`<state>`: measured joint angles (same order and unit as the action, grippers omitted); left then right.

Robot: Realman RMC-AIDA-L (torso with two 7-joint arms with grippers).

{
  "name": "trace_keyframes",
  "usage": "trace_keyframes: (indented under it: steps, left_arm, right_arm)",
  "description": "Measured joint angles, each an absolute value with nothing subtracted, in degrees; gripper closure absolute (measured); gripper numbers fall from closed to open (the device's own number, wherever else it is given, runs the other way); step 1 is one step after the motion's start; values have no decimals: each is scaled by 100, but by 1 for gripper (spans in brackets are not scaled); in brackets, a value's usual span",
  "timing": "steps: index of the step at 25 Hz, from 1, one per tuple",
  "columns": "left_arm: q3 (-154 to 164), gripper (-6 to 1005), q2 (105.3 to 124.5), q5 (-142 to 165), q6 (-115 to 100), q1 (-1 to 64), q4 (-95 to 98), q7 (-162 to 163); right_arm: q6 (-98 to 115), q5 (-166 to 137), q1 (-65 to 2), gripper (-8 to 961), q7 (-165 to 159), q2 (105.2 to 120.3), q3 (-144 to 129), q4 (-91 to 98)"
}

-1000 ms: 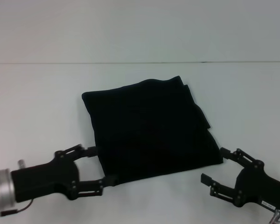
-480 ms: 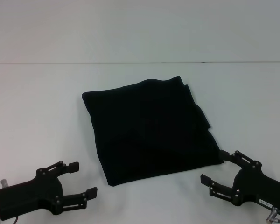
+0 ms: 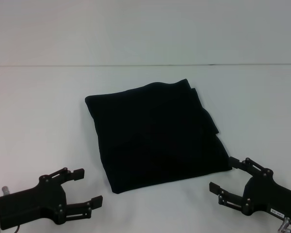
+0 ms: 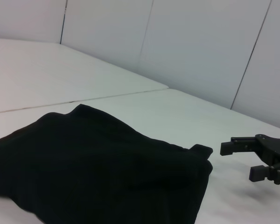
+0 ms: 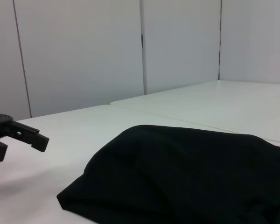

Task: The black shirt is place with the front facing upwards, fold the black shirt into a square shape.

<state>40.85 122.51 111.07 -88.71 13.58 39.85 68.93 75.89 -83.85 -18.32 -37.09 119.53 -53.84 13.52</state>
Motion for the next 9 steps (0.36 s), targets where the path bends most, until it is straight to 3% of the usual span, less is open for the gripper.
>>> trace_keyframes:
  steps: [9]
  left_arm:
    - [4078, 51, 12254, 11110, -8887, 1396, 3980, 6890]
  right_arm:
    - [7603, -8384, -1847, 44, -3709, 11953, -5375, 1351]
